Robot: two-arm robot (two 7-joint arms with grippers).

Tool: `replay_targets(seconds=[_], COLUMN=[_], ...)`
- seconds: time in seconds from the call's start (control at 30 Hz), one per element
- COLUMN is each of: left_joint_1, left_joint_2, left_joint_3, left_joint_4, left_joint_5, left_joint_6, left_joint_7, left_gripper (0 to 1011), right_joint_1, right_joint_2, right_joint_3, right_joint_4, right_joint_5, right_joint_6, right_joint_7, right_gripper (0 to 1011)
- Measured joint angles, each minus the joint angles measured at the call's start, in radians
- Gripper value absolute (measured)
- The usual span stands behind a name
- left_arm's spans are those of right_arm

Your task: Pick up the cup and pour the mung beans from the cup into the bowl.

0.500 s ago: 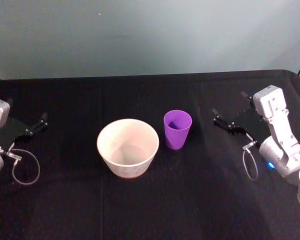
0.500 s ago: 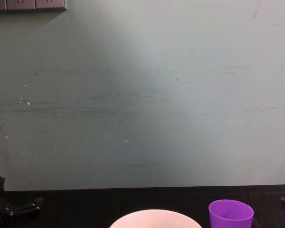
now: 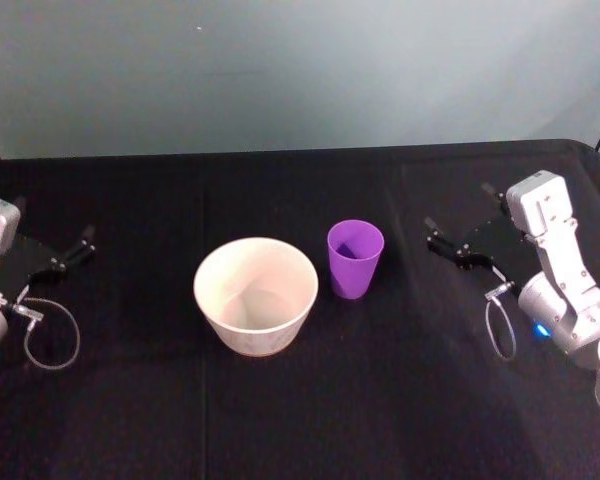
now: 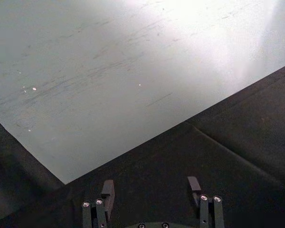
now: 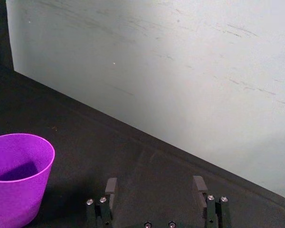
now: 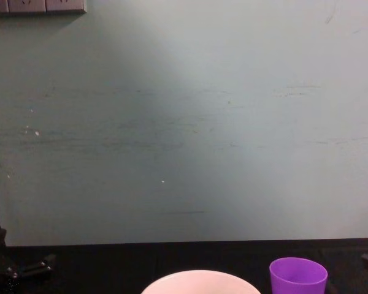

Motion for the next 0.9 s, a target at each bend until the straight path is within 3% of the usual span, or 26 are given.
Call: replay_targets(seconds=[0.33,0.47,0.67,0.9], left_joint_1=[0.000,0.000,0.000,0.000], left_joint_2=[0.000,0.000,0.000,0.000], left_joint_3=[0.000,0.000,0.000,0.000], left_joint_4=[0.000,0.000,0.000,0.000], left_joint_5=[0.000,0.000,0.000,0.000], left_joint_6=[0.000,0.000,0.000,0.000], left_joint_7=[0.000,0.000,0.000,0.000], left_gripper=[1000,1000,1000,1000], right_joint_1=[0.000,-0.020,-0.035,-0.025], right_joint_2=[0.000,0.007,0.013,0.018], right_joint_3=[0.000,0.015,0.010,-0.011], right_joint_4=[0.000,-0.007,0.001,0.024], right_joint_5=[0.000,0.009,0.021,0.095], right_joint_6=[0.000,-0.025,-0.060,-0.077], right_joint_7=[0.000,0.025,0.111,0.311], right_gripper=[1004,1004,1004,1004])
